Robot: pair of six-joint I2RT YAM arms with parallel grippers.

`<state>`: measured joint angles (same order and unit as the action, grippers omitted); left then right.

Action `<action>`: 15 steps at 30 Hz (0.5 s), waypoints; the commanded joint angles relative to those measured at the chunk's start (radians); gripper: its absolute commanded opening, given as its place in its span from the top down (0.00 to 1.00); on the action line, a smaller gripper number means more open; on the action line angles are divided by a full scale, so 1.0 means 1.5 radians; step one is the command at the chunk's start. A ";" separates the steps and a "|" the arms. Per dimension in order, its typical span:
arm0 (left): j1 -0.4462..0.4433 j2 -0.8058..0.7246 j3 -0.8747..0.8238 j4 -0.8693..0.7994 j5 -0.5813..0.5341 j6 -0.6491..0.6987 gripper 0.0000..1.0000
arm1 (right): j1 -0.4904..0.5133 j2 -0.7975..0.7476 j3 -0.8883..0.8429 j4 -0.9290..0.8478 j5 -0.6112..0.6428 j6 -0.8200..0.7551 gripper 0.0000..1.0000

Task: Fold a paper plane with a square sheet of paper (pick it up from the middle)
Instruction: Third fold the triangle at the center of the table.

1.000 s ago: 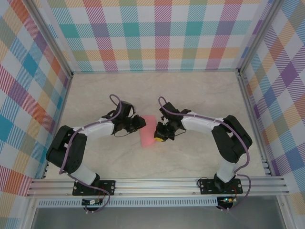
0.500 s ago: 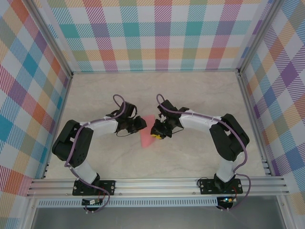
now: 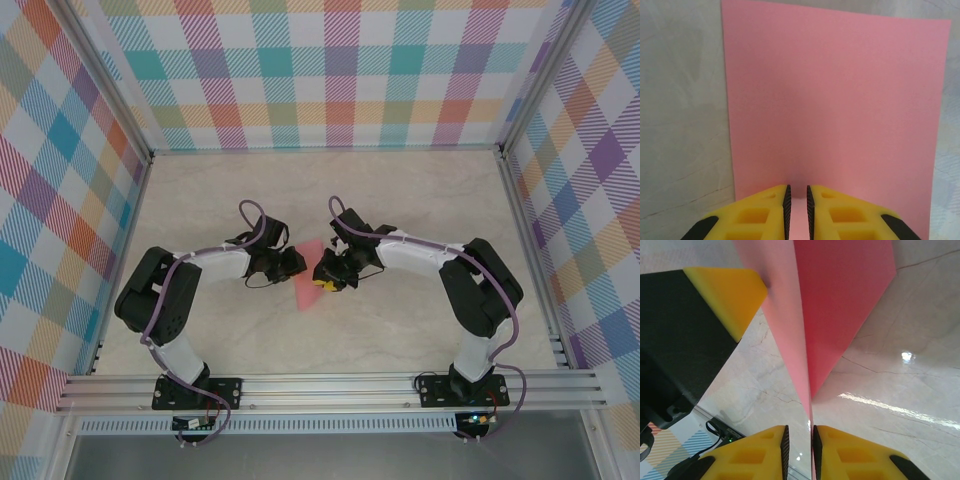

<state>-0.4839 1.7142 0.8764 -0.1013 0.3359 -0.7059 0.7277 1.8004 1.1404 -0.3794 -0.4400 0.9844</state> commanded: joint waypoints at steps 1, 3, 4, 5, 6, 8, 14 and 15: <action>-0.005 0.009 0.014 -0.010 -0.010 0.014 0.82 | 0.004 -0.017 -0.016 -0.014 -0.017 0.010 0.77; -0.005 0.010 0.014 -0.010 -0.011 0.013 0.82 | 0.005 -0.026 -0.030 -0.006 -0.026 0.014 0.78; -0.004 0.011 0.014 -0.010 -0.011 0.014 0.82 | 0.005 -0.028 -0.036 -0.002 -0.029 0.018 0.78; -0.005 0.012 0.014 -0.010 -0.012 0.014 0.82 | 0.006 -0.030 -0.041 0.001 -0.032 0.021 0.79; -0.004 0.012 0.013 -0.010 -0.013 0.013 0.82 | 0.006 -0.034 -0.044 0.002 -0.033 0.023 0.80; -0.004 0.014 0.013 -0.010 -0.014 0.013 0.82 | 0.008 -0.044 -0.051 0.003 -0.031 0.028 0.80; -0.005 0.016 0.012 -0.012 -0.012 0.013 0.82 | 0.009 -0.060 -0.066 0.021 -0.032 0.042 0.88; -0.004 0.015 0.014 -0.012 -0.011 0.012 0.82 | 0.009 -0.057 -0.066 0.029 -0.032 0.045 0.90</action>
<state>-0.4839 1.7271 0.8783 -0.1020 0.3275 -0.7055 0.7353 1.7424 1.0515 -0.3721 -0.4671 1.0290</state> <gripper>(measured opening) 0.177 0.115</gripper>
